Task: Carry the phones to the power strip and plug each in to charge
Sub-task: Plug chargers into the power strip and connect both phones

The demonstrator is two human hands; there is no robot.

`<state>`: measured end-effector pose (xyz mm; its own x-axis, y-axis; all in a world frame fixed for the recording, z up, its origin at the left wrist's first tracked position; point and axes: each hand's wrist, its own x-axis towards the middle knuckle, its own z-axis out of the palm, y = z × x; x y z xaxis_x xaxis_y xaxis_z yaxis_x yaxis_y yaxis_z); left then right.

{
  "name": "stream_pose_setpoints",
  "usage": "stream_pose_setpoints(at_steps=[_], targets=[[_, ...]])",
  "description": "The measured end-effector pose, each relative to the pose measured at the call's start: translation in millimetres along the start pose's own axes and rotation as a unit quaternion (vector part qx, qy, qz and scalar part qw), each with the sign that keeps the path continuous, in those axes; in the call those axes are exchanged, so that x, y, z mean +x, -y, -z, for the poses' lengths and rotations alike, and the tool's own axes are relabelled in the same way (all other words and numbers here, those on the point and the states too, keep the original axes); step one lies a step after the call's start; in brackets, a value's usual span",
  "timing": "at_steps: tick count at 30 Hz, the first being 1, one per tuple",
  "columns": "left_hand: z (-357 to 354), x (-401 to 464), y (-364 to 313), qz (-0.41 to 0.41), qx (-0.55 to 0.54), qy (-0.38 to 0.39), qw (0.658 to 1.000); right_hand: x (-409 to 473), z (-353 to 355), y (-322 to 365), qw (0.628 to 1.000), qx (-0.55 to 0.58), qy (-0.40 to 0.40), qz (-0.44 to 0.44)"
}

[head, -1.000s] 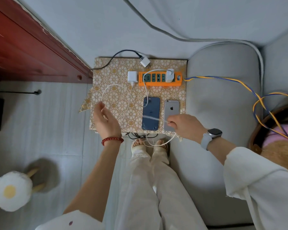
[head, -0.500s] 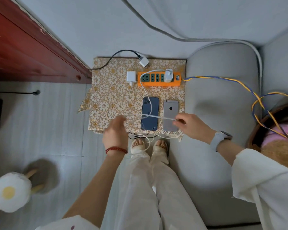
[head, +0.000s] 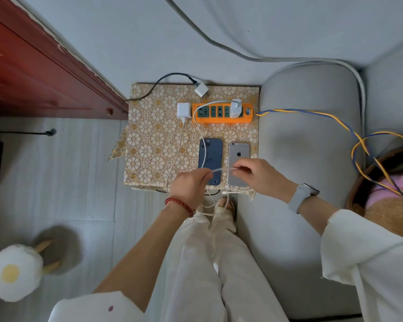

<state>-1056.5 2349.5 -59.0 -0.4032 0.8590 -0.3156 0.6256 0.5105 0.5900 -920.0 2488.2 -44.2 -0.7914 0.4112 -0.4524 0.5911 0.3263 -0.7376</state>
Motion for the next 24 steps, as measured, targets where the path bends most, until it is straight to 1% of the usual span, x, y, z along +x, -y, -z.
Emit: stream_pose_setpoints(at_steps=[1, 3, 4, 5, 6, 7, 9, 11, 13, 14, 16, 17, 19, 20, 21, 22, 23, 24], targets=[[2.8, -1.6, 4.1, 0.028, -0.003, -0.054, 0.998, -2.5, 3.1, -8.3, 1.0, -0.004, -0.001, -0.024], [9.8, -4.9, 18.5, 0.117, -0.029, -0.149, 0.981, -8.2, 9.2, -25.3, 0.997, -0.006, -0.027, -0.075], [13.2, -6.1, 26.4, 0.165, -0.052, -0.181, 0.968, -11.0, 12.1, -32.1, 0.994, -0.001, -0.045, -0.098], [15.5, -6.7, 34.3, 0.199, -0.069, -0.193, 0.958, -13.0, 14.3, -36.9, 0.992, 0.003, -0.062, -0.114], [16.6, -7.3, 40.9, 0.21, -0.076, -0.183, 0.957, -14.7, 15.8, -38.9, 0.99, 0.002, -0.072, -0.119], [16.8, -8.2, 44.5, 0.2, -0.077, -0.155, 0.964, -15.4, 16.3, -38.3, 0.991, -0.003, -0.073, -0.112], [13.6, -9.7, 41.2, 0.144, -0.058, -0.069, 0.985, -14.4, 12.7, -30.8, 0.996, -0.017, -0.045, -0.075], [6.2, -6.5, 31.9, 0.078, -0.02, 0.009, 0.997, -10.9, 6.0, -18.7, 0.999, -0.027, -0.02, -0.035], [-1.9, -2.0, 15.8, 0.027, -0.006, 0.076, 0.997, -5.0, -0.8, -9.2, 0.999, -0.027, -0.038, 0.001], [-5.7, 0.0, 7.7, 0.01, -0.019, 0.101, 0.995, -2.7, -3.1, -6.1, 0.998, -0.029, -0.06, 0.011], [-9.1, 2.5, -6.7, 0.001, -0.057, 0.121, 0.991, -0.9, -4.7, -7.1, 0.993, -0.057, -0.106, 0.017], [-9.7, 2.2, -10.7, -0.001, -0.062, 0.111, 0.992, -1.0, -4.8, -10.7, 0.987, -0.09, -0.132, 0.007], [-11.0, 1.0, -12.2, -0.02, -0.047, 0.075, 0.996, -1.2, -1.0, -22.2, 0.971, -0.154, -0.171, -0.059], [-11.5, 0.4, -11.4, -0.03, -0.035, 0.062, 0.997, -0.7, 1.5, -27.4, 0.967, -0.148, -0.175, -0.108], [-12.1, -0.8, -10.4, -0.041, -0.023, 0.056, 0.997, 0.1, 2.9, -31.3, 0.969, -0.088, -0.167, -0.156], [-13.0, -1.7, -9.2, -0.047, -0.014, 0.056, 0.997, 1.0, 4.1, -32.1, 0.966, 0.03, -0.151, -0.207], [-13.7, -2.2, -7.9, -0.047, -0.007, 0.06, 0.997, 2.6, 4.3, -31.7, 0.937, 0.198, -0.135, -0.253], [-14.5, -2.1, -6.2, -0.042, 0.002, 0.067, 0.997, 4.3, 4.7, -29.7, 0.873, 0.374, -0.128, -0.285]])
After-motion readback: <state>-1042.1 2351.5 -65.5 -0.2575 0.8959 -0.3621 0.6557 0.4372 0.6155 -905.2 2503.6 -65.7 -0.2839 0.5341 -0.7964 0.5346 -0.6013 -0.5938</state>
